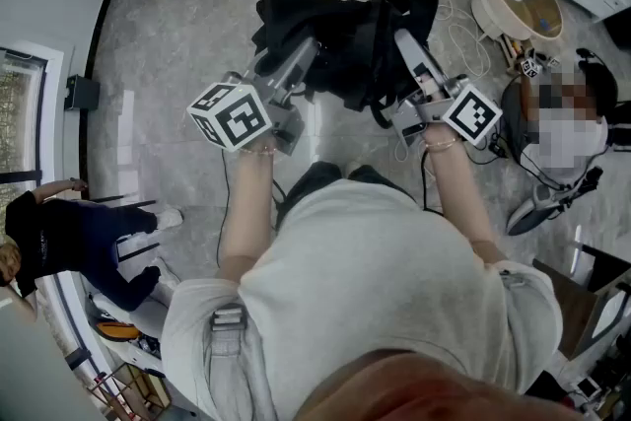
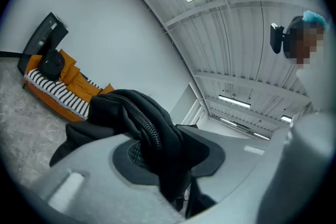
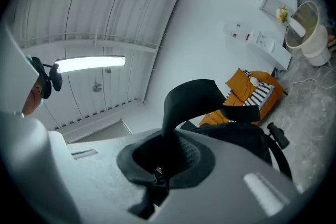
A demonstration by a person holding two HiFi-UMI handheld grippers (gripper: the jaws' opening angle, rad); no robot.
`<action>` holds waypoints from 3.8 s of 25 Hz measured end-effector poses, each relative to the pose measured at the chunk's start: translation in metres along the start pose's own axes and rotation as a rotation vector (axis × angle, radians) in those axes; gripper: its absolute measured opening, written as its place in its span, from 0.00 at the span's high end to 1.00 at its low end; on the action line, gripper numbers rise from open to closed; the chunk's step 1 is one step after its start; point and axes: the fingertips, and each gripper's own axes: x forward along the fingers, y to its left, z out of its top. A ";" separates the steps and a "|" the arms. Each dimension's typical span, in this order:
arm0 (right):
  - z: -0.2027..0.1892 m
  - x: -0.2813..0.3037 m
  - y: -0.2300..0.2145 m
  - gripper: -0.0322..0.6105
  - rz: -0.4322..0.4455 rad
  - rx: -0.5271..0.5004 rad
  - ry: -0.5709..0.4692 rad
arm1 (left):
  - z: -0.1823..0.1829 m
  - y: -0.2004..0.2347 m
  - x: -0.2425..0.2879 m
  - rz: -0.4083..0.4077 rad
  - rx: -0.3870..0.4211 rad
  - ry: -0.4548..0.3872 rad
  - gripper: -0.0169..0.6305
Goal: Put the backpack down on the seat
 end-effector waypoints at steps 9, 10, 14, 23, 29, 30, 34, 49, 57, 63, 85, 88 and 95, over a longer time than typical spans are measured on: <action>0.001 -0.001 0.000 0.93 -0.013 -0.018 0.021 | -0.008 -0.001 0.003 0.022 -0.032 0.006 0.81; 0.001 -0.002 -0.001 0.93 -0.017 -0.015 0.022 | -0.008 0.000 0.003 0.024 -0.034 0.003 0.81; 0.000 -0.003 -0.003 0.93 -0.014 -0.005 0.025 | -0.005 0.003 0.007 0.022 -0.047 -0.013 0.81; -0.004 -0.004 -0.005 0.93 0.000 0.042 0.027 | -0.006 0.003 0.008 0.004 -0.058 -0.004 0.81; 0.000 -0.001 0.001 0.93 0.013 0.022 0.025 | -0.002 0.003 0.007 -0.001 -0.061 -0.021 0.81; 0.000 -0.001 0.000 0.93 0.016 0.031 0.021 | -0.001 0.004 0.007 0.000 -0.063 -0.023 0.81; 0.002 0.001 -0.003 0.93 0.020 0.044 0.004 | 0.005 0.008 0.013 0.011 -0.055 -0.049 0.81; 0.004 -0.008 0.008 0.93 0.018 0.008 -0.049 | 0.004 -0.005 0.009 -0.042 -0.039 -0.036 0.81; 0.006 -0.007 0.014 0.93 0.019 0.038 -0.075 | 0.011 -0.012 0.011 -0.081 -0.014 -0.035 0.81; 0.007 -0.009 0.014 0.93 0.019 0.037 -0.074 | 0.010 -0.016 0.013 -0.090 -0.018 -0.034 0.81; 0.003 0.001 0.018 0.93 0.020 0.024 -0.004 | 0.005 -0.007 0.005 -0.052 -0.082 -0.051 0.81; 0.007 0.002 0.015 0.93 -0.004 0.030 -0.033 | 0.004 -0.003 0.007 -0.060 -0.106 -0.026 0.81; 0.004 0.000 0.018 0.93 0.008 0.015 -0.021 | 0.004 -0.004 0.007 -0.065 -0.091 -0.032 0.81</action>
